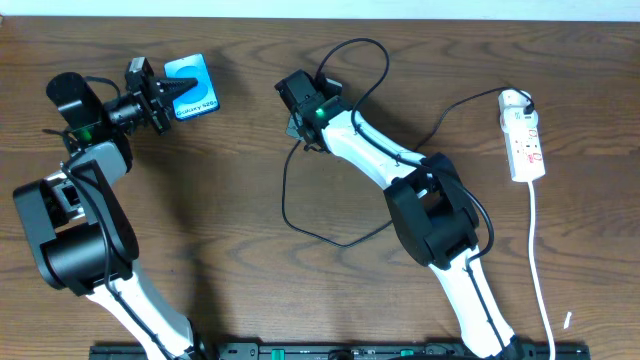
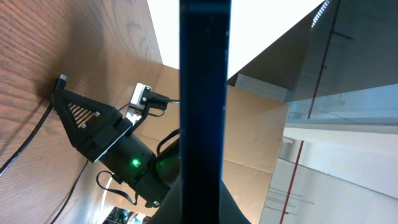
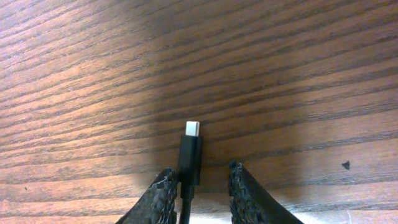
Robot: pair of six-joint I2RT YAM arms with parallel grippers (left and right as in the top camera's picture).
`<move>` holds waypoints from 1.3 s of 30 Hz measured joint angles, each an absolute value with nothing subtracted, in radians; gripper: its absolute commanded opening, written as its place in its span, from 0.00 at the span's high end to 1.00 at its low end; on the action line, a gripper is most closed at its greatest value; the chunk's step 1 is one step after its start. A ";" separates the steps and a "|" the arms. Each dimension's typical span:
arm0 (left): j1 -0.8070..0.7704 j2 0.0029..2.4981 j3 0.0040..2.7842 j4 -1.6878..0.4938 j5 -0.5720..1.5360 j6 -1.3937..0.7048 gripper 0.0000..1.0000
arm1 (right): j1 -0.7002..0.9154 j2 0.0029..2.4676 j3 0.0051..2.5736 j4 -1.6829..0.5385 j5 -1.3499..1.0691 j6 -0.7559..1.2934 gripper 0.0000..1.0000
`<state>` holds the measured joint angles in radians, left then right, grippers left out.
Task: Plug charger to phone and switch on socket
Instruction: 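Lower the right gripper and grasp the black cable near its USB-C plug, then lift the USB-C plug with the right gripper toward the phone's bottom port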
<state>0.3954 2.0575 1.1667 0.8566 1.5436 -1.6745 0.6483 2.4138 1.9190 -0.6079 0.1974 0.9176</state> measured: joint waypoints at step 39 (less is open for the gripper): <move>0.314 2.057 1.167 0.857 1.544 -1.640 0.93 | 0.500 2.132 1.944 -1.056 -0.339 0.371 0.99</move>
<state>0.3138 2.0575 1.1667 0.8566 1.5436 -1.6402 0.5003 2.1323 1.9438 -1.0565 -0.3389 0.3710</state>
